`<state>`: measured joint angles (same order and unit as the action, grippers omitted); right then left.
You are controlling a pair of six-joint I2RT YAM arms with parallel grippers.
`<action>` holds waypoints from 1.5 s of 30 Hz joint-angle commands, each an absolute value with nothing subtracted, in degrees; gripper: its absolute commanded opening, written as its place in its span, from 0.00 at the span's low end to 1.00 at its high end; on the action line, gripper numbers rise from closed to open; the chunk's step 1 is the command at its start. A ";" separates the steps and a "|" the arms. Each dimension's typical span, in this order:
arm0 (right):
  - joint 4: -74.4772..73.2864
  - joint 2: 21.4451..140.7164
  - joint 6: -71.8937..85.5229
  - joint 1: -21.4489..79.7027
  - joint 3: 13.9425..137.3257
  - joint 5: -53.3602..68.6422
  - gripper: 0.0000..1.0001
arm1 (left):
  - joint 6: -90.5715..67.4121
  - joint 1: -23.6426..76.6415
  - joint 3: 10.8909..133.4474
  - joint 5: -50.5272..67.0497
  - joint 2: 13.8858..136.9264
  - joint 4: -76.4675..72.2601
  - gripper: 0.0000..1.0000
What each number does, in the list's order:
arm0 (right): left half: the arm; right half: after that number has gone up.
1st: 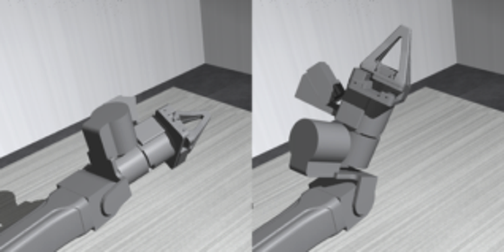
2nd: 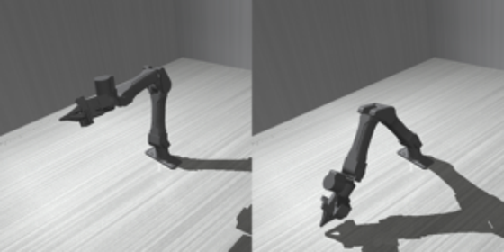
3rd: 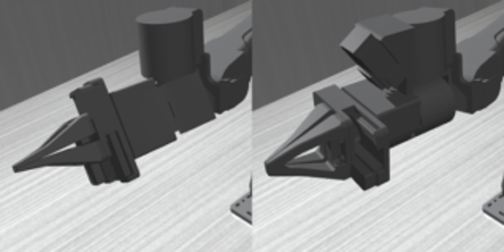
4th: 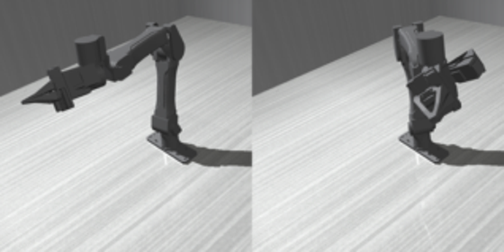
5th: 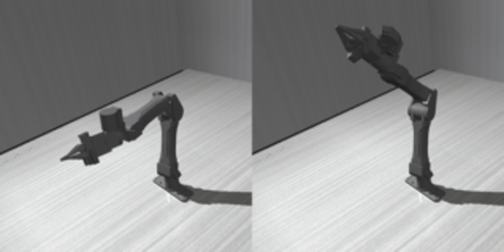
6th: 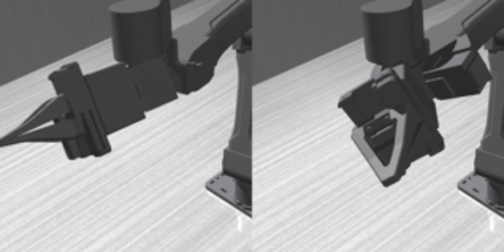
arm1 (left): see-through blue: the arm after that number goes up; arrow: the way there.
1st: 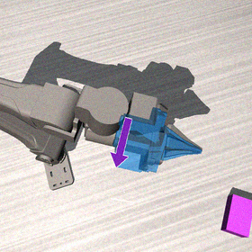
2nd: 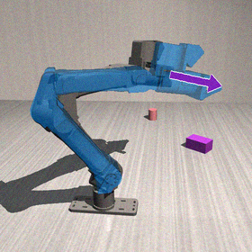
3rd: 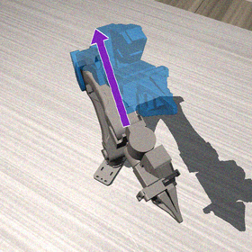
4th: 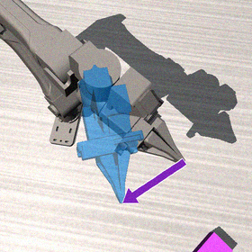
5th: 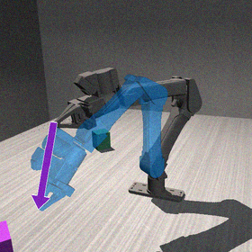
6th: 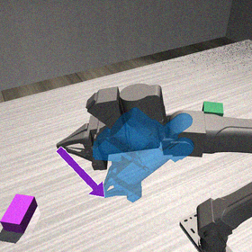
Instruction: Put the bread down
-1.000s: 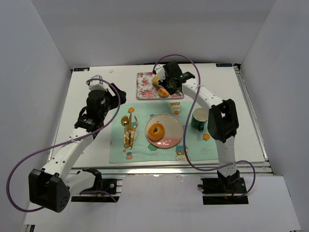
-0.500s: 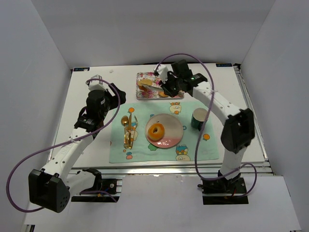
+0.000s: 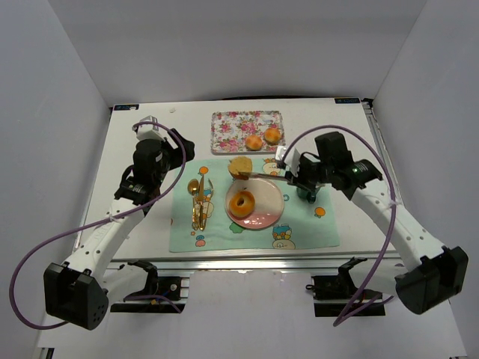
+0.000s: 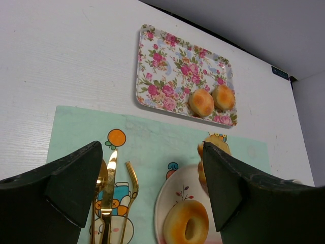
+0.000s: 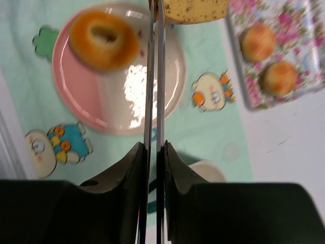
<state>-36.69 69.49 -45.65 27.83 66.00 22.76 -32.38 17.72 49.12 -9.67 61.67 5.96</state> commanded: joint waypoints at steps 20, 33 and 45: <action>-43.07 59.59 -52.30 24.08 53.61 24.78 0.37 | -32.61 17.31 50.45 -7.65 62.49 4.39 0.89; -41.05 60.64 -45.88 23.82 61.43 27.77 0.43 | -32.78 17.32 50.19 -7.38 62.93 3.52 0.89; -25.95 70.84 -11.97 7.85 70.85 15.67 0.00 | -33.05 17.31 50.54 -4.67 64.07 2.46 0.48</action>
